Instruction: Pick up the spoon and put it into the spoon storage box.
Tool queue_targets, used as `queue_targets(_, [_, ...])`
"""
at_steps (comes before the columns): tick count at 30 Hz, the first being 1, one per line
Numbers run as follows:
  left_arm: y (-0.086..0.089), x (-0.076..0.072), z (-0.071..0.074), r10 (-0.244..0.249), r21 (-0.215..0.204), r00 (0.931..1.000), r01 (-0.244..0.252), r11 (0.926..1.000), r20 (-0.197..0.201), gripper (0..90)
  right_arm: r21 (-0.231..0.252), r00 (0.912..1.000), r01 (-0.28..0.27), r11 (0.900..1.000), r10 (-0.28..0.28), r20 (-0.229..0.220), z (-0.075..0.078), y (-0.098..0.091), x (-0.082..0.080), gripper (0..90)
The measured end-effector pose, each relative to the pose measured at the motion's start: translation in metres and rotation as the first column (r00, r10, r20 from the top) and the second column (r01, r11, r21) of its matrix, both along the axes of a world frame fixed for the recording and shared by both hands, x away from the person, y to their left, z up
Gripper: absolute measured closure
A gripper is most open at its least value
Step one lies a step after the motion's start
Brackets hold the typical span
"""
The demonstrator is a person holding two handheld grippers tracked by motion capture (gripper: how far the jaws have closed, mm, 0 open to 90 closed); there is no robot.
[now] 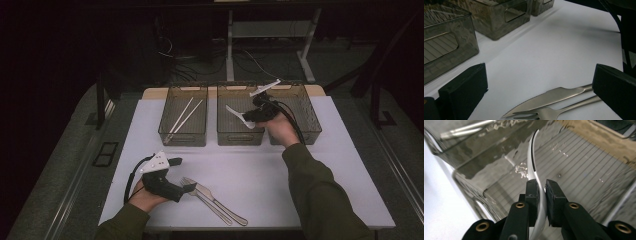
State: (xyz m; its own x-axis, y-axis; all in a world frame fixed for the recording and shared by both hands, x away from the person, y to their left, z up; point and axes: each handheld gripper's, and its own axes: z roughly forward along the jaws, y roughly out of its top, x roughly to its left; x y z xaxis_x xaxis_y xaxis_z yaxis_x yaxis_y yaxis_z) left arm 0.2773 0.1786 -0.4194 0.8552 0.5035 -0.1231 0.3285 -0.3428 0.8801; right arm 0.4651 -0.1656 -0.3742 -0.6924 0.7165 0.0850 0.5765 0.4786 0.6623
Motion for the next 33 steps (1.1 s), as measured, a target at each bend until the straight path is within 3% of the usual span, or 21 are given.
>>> queue_targets(9, [-0.001, -0.001, 0.0, -0.006, 0.003, 1.0, 0.006, 1.0, 0.003, 0.0, -0.071, 0.999, -0.025, 0.9971, 0.022, -0.038, -0.017, 0.014, 0.004, 80.3])
queue_targets(17, [-0.001, 0.0, 0.0, -0.008, 0.006, 1.0, 0.008, 0.9999, 0.001, 0.0, -0.075, 0.9985, -0.024, 0.9969, 0.02, -0.05, -0.017, 0.016, 0.004, 77.6])
queue_targets(24, [-0.001, -0.001, 0.0, -0.009, 0.005, 1.0, 0.009, 1.0, 0.002, 0.0, -0.019, 0.9993, 0.002, 0.9998, -0.003, -0.037, -0.014, 0.012, 0.004, 61.3])
queue_targets(28, [-0.001, -0.001, 0.0, -0.006, 0.004, 1.0, 0.006, 1.0, 0.003, 0.0, 0.058, 0.9993, 0.019, 0.9981, -0.017, -0.033, -0.004, 0.003, -0.001, 50.4])
queue_targets(33, [-0.002, -0.001, 0.0, -0.007, 0.011, 1.0, 0.006, 0.9999, 0.003, 0.0, 0.182, 0.9995, 0.032, 0.9827, -0.031, -0.01, 0.008, -0.02, -0.015, 39.3])
